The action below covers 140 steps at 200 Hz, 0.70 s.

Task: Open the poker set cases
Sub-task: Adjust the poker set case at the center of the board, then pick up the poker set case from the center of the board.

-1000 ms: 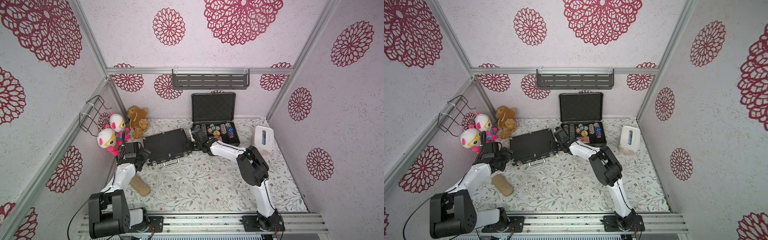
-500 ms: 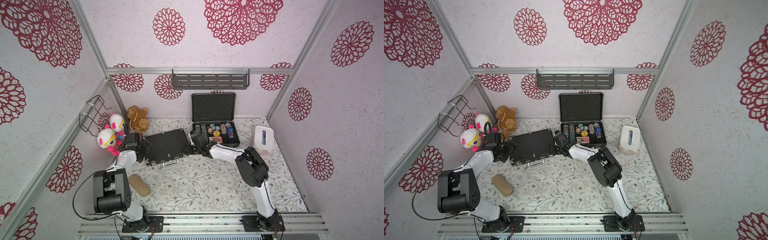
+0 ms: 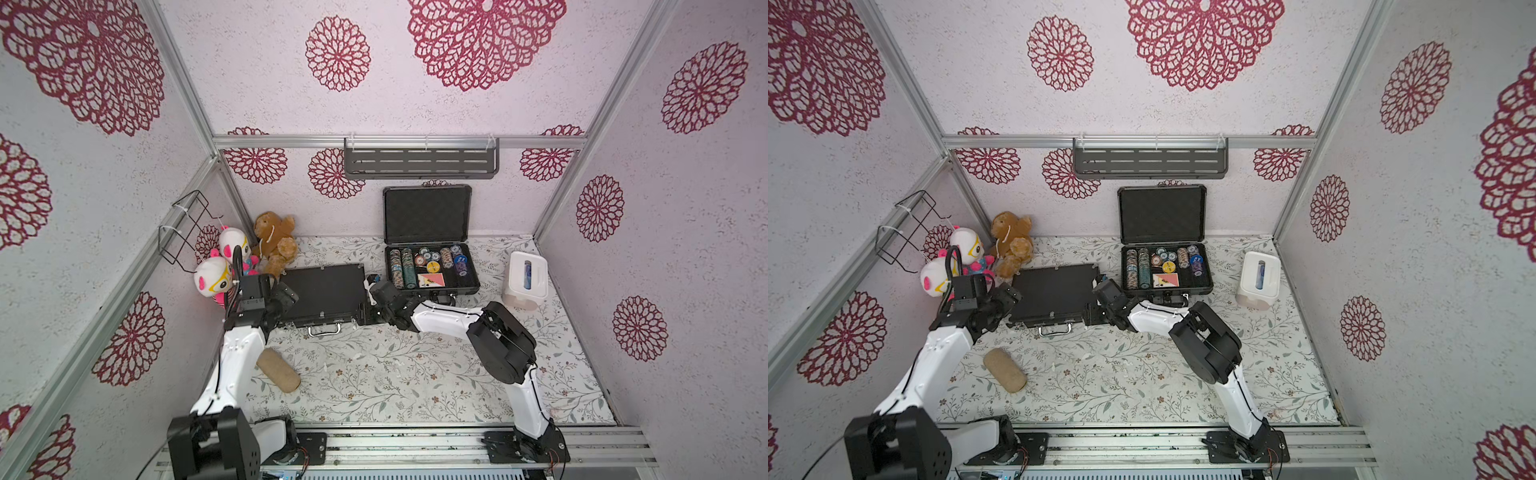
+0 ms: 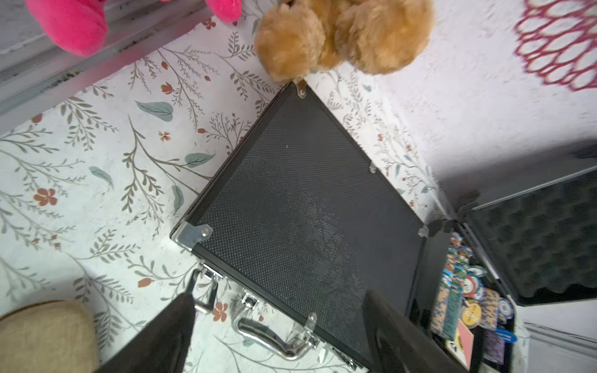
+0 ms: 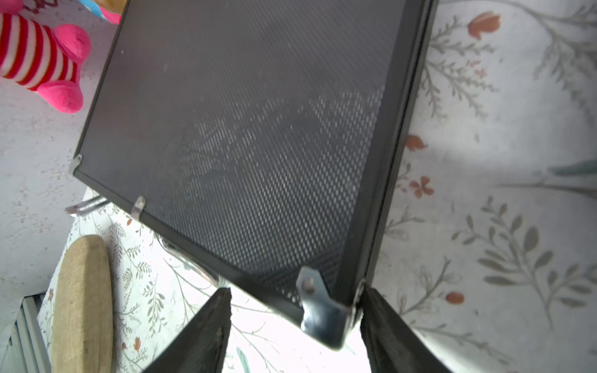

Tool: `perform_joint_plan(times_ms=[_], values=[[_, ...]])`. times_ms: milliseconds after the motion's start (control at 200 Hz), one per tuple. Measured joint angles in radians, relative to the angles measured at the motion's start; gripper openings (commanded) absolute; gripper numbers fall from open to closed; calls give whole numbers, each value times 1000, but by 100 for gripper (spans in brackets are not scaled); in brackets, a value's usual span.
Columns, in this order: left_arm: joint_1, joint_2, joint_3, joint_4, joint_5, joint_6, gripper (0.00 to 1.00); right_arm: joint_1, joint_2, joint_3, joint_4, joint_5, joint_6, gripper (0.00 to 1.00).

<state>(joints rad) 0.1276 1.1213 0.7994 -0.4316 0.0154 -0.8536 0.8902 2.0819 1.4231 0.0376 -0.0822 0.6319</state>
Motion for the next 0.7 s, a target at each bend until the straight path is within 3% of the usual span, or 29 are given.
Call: perform_joint_plan(times_ms=[190, 290, 490, 700], values=[[-44, -168, -257, 130, 66, -117, 84, -13, -116, -172, 70, 4, 39, 67], [-69, -207, -344, 165, 100, -151, 83, -34, -188, -246, 107, 29, 53, 98], [-84, -214, -418, 223, 138, -166, 79, -74, -244, -273, 91, 124, 49, 99], [-100, -85, -515, 375, 164, -195, 77, -149, -316, -401, 97, 211, 69, 99]])
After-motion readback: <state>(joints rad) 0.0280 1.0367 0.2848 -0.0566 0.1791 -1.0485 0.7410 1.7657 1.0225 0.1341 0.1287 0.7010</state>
